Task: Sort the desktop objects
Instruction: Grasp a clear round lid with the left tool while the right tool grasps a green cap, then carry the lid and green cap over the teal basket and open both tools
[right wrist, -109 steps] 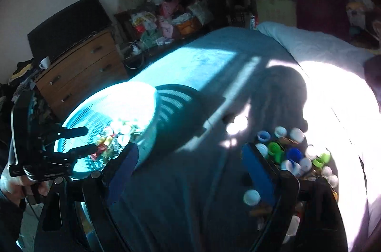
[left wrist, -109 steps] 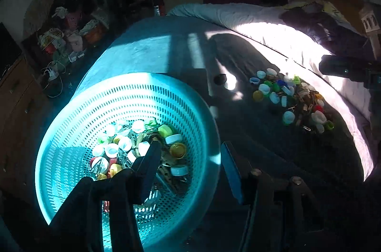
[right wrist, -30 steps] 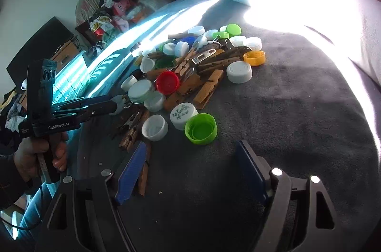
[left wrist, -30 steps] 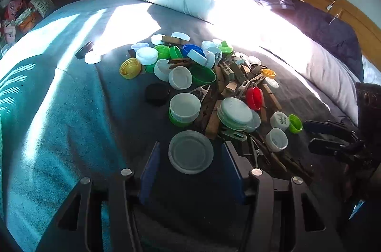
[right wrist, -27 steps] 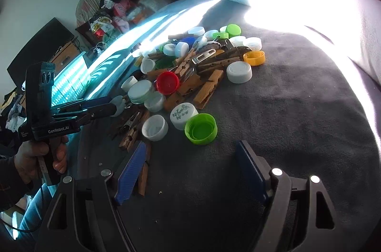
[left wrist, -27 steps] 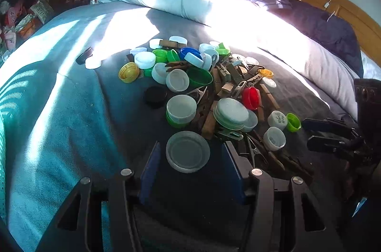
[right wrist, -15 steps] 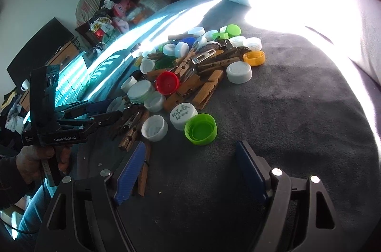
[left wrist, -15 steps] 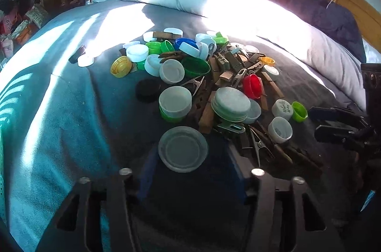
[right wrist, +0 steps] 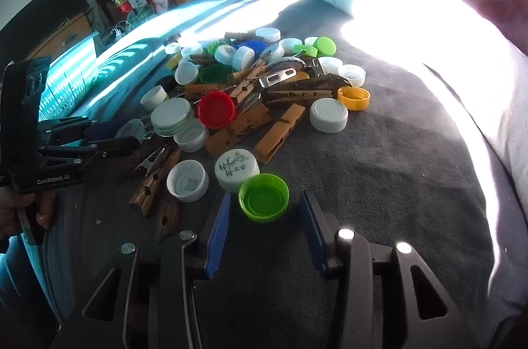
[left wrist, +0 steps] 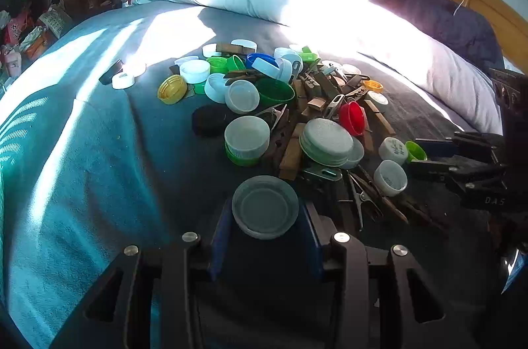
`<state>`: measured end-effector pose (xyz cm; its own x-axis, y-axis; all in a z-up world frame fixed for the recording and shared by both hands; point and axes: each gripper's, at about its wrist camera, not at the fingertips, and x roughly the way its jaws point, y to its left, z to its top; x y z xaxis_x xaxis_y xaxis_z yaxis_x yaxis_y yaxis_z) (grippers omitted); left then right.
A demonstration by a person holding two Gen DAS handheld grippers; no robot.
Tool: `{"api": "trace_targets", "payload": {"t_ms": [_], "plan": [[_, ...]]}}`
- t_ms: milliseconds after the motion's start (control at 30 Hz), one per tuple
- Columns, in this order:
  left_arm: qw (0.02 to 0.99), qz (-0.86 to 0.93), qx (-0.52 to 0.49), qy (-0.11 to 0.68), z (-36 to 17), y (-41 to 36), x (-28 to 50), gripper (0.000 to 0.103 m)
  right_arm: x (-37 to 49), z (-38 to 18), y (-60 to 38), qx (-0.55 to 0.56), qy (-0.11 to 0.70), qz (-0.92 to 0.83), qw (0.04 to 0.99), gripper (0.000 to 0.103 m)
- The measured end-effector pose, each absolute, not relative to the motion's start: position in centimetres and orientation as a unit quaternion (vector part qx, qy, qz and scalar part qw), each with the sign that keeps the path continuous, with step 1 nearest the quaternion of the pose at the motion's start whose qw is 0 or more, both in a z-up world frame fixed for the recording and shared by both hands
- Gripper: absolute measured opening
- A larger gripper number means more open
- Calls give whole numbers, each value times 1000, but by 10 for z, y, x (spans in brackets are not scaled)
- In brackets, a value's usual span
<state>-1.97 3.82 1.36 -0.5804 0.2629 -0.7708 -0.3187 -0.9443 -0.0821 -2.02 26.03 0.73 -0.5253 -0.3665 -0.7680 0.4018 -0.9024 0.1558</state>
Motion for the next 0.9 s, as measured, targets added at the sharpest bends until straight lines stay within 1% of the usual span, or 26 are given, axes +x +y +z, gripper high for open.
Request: {"api": "trace_targets", "payload": {"t_ms": [67,100,367,567,667,900], "plan": [[161,890,-426,39,14,40,-19,41,-20,6,256,431,36,-875,215,37],[160,890,-425,41,14,40,-19,41,-19,5,257,429,38,-877,212,29],[153,892,-424,37,15,37,-22,41,-18,5,261,429,25,-877,215,28],[133,897,-422,-3,33,18,-16,41,-16,17,269,429,12,-878,211,28],[131,904,-408,8,56,14,-4,40,-14,37,281,416,2,-888,197,28],[106,933,-344,8,136,-10,16,40,-26,110,277,370,3,-909,190,28]]}}
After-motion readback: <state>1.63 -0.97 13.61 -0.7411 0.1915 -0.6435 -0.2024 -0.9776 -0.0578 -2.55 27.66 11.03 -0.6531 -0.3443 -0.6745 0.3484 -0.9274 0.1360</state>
